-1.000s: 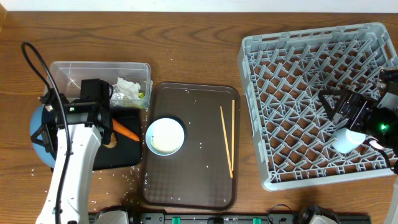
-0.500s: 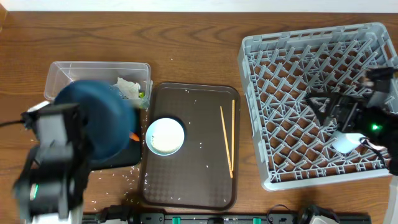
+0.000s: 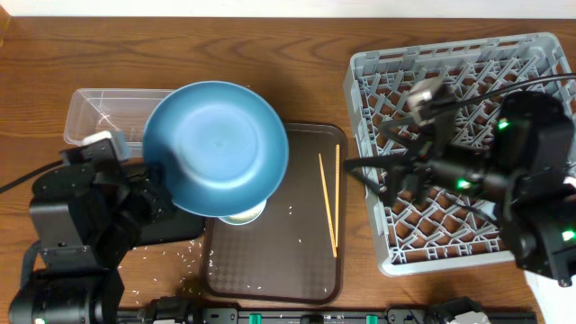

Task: Sort waste into correct bins and load items into the dishwasher rack
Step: 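Lift the blue plate and hand it to the right gripper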

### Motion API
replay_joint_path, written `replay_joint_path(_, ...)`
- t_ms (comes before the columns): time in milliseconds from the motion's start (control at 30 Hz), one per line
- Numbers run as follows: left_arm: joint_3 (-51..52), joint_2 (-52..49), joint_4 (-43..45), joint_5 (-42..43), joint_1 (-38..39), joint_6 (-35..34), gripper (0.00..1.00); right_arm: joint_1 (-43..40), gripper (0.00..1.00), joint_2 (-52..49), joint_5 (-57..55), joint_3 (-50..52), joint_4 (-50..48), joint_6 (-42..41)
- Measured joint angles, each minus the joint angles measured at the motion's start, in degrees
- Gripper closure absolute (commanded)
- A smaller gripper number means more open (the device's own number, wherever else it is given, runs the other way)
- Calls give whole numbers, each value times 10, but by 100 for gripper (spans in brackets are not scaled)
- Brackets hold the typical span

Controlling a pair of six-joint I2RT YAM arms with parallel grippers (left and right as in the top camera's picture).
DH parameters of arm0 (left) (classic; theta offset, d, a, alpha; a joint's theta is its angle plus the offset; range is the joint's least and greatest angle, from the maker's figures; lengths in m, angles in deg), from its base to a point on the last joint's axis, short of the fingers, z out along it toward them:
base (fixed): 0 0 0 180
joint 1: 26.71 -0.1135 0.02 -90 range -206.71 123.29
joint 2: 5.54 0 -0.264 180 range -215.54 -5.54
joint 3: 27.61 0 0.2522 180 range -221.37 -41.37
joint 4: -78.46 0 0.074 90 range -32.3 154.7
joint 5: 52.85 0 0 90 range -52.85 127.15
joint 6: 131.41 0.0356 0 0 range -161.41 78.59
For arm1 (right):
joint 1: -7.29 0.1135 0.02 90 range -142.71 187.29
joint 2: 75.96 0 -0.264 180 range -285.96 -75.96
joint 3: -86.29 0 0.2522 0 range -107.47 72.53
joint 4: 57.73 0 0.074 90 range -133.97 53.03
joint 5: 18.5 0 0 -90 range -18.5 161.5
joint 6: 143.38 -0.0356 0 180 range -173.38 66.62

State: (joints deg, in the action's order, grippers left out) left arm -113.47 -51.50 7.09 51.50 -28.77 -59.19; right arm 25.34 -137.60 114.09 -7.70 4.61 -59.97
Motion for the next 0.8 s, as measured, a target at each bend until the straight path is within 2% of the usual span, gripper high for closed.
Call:
replay_joint_path(67,0,-1,17,8,20,0,94,39,7,-7,-31,0,-14,-9)
replay_joint_path(267,0,-3,48,12,87,-2,94,120,17,-65,-116,0,-50,-31)
replay_joint_path(333,0,-8,51,12,105,-2,94,129,29,-86,-136,0,-62,-38)
replay_joint_path(400,0,-16,55,9,124,-4,94,134,49,-107,-155,0,-69,-45)
replay_joint_path(600,0,-47,77,-19,170,-11,94,139,82,-133,-191,0,-90,-57)
replay_joint_path(633,0,-51,81,-23,177,-13,94,139,90,-133,-195,0,-94,-57)
replay_joint_path(700,0,-58,88,-32,189,-15,94,136,99,-133,-221,0,-102,-64)
replay_joint_path(800,0,-67,108,-47,204,-17,94,135,99,-133,-249,0,-105,-66)
